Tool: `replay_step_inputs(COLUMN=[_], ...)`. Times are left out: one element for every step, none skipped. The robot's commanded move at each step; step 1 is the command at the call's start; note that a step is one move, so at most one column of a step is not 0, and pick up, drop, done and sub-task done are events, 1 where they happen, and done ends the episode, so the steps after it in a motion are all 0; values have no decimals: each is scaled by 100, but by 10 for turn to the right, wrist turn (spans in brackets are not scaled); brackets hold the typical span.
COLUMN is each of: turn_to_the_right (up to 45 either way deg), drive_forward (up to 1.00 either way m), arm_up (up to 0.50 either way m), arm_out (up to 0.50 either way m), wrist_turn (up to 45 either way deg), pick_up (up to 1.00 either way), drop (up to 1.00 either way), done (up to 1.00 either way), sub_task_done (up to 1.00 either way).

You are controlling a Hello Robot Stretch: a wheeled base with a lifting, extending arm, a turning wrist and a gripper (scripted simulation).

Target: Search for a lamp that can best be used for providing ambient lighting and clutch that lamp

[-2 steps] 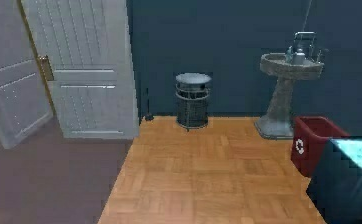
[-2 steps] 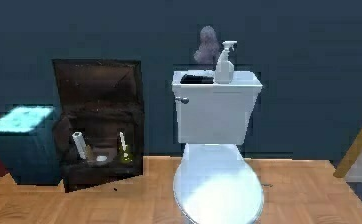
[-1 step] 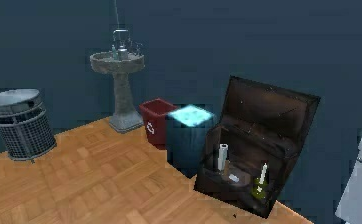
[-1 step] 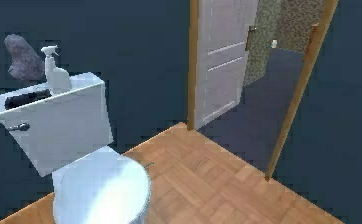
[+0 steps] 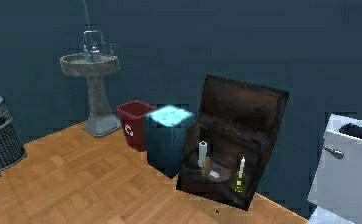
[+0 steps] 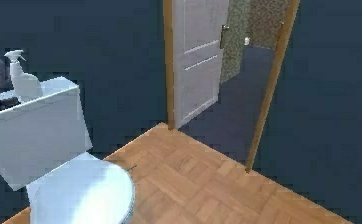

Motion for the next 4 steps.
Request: replay_step_inputs(turn_to_the_right=[0, -450, -120, 0], drive_forward=[40, 0, 0, 0], arm_up=[0, 0, 0, 44], arm_out=[0, 0, 0, 0], wrist_turn=[0, 0, 0, 0], pick_up=[0, 0, 0, 0], drop=[0, 0, 0, 0], done=[0, 0, 0, 0], sub_task_done=[0, 0, 0, 0])
